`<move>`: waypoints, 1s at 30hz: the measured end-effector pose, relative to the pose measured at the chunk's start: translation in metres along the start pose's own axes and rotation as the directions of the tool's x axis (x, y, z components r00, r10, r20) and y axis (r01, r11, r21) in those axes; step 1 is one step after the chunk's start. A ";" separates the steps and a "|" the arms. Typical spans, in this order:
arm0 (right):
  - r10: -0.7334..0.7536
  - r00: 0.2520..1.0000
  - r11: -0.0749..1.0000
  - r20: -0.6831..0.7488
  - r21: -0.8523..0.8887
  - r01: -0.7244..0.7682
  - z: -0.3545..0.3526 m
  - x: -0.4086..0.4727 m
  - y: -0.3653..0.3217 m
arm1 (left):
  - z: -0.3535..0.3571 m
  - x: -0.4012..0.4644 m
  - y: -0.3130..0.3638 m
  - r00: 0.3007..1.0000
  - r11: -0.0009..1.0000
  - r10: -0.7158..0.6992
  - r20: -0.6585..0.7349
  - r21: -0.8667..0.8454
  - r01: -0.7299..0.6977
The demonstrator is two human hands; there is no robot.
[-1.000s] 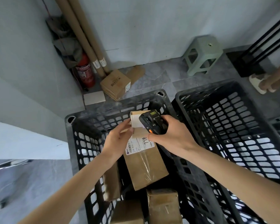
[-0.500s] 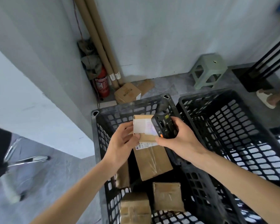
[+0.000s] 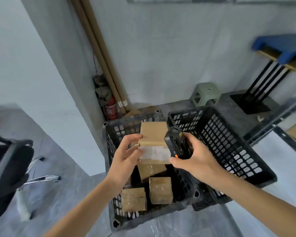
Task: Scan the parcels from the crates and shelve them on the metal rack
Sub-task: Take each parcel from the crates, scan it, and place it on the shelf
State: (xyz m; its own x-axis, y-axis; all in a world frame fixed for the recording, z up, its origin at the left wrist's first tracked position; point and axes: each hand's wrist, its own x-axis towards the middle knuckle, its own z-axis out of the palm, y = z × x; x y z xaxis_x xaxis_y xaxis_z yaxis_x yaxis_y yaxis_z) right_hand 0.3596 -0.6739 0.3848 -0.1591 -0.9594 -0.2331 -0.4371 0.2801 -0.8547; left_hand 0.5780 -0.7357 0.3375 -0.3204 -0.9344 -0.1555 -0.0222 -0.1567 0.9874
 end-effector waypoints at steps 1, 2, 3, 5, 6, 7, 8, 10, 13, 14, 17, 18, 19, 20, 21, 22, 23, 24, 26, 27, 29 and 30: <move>-0.007 1.000 1.000 -0.011 0.008 0.007 -0.004 -0.012 -0.003 | 0.004 -0.010 0.009 1.000 1.000 -0.006 -0.014 -0.013 0.006; -0.014 1.000 1.000 -0.023 0.017 0.014 -0.007 -0.023 -0.007 | 0.009 -0.019 0.017 1.000 1.000 0.001 -0.023 -0.014 -0.001; -0.019 0.999 1.000 -0.034 0.025 0.020 -0.009 -0.033 -0.010 | 0.013 -0.028 0.024 1.000 1.000 0.009 -0.030 -0.009 -0.009; -0.021 0.998 0.999 -0.054 0.023 0.022 -0.013 -0.051 -0.016 | 0.019 -0.043 0.032 0.999 1.000 0.022 -0.049 -0.009 -0.023; -0.022 0.998 0.999 -0.063 0.023 0.023 -0.014 -0.061 -0.018 | 0.022 -0.050 0.035 0.998 0.999 0.029 -0.053 -0.016 -0.030; -0.026 0.997 0.999 -0.071 0.027 0.028 -0.015 -0.071 -0.019 | 0.025 -0.056 0.037 0.998 0.999 0.036 -0.054 -0.024 -0.037; -0.031 0.996 0.999 -0.080 0.031 0.033 -0.015 -0.081 -0.021 | 0.028 -0.062 0.039 0.998 0.999 0.040 -0.050 -0.033 -0.041; -0.035 0.994 0.999 -0.102 0.031 0.038 -0.015 -0.099 -0.023 | 0.033 -0.074 0.043 0.999 0.998 0.035 -0.034 -0.048 -0.037; -0.023 0.991 0.999 -0.133 0.033 0.027 -0.014 -0.126 -0.026 | 0.035 -0.095 0.047 1.000 0.998 -0.005 0.024 -0.057 0.007; -0.021 0.991 0.999 -0.135 0.036 0.026 -0.013 -0.135 -0.028 | 0.033 -0.102 0.049 0.999 0.999 -0.005 0.047 -0.054 0.007; -0.010 0.988 0.998 -0.152 0.062 0.019 -0.012 -0.160 -0.035 | 0.029 -0.120 0.060 0.997 0.997 -0.014 0.082 -0.077 0.020; 0.000 0.987 0.997 -0.162 0.075 0.012 -0.013 -0.167 -0.037 | 0.029 -0.125 0.064 0.995 0.997 -0.009 0.099 -0.076 0.016; 0.012 0.984 0.996 -0.175 0.087 0.004 -0.015 -0.174 -0.038 | 0.030 -0.129 0.067 0.993 0.998 0.000 0.119 -0.068 0.008; 0.020 0.982 0.995 -0.189 0.103 0.000 -0.018 -0.181 -0.040 | 0.032 -0.134 0.071 0.990 0.998 0.012 0.144 -0.062 -0.003; 0.021 0.979 0.994 -0.204 0.113 0.002 -0.022 -0.187 -0.042 | 0.034 -0.139 0.075 0.986 0.998 0.020 0.164 -0.057 -0.011; 0.017 0.975 0.993 -0.220 0.116 0.008 -0.025 -0.194 -0.043 | 0.036 -0.144 0.078 0.983 0.999 0.029 0.181 -0.051 -0.020; 0.011 0.972 0.994 -0.236 0.110 0.015 -0.029 -0.202 -0.045 | 0.039 -0.149 0.081 0.980 0.999 0.037 0.197 -0.043 -0.029; 0.007 0.968 0.994 -0.252 0.106 0.020 -0.033 -0.210 -0.047 | 0.042 -0.154 0.083 0.976 0.999 0.046 0.211 -0.038 -0.039; 0.001 0.960 0.994 -0.280 0.103 0.029 -0.041 -0.227 -0.051 | 0.052 -0.162 0.089 0.970 0.998 0.052 0.237 -0.034 -0.045; -0.002 0.955 0.995 -0.298 0.098 0.033 -0.046 -0.236 -0.052 | 0.059 -0.167 0.093 0.968 0.998 0.050 0.245 -0.040 -0.042; -0.012 0.943 0.995 -0.331 0.088 0.044 -0.057 -0.251 -0.053 | 0.073 -0.176 0.102 0.966 0.998 0.049 0.255 -0.060 -0.035; -0.016 0.938 0.995 -0.347 0.087 0.049 -0.066 -0.261 -0.053 | 0.082 -0.182 0.107 0.961 0.997 0.059 0.270 -0.064 -0.044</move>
State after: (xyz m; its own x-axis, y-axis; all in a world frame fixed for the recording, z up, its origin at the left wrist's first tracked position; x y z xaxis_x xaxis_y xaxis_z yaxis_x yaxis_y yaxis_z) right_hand 0.3664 -0.4358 0.5215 -0.4493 -0.8923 -0.0445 -0.3658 0.2292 -0.9021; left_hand 0.5561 -0.5562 0.4738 -0.5648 -0.8210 -0.0828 0.0522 -0.1357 0.9894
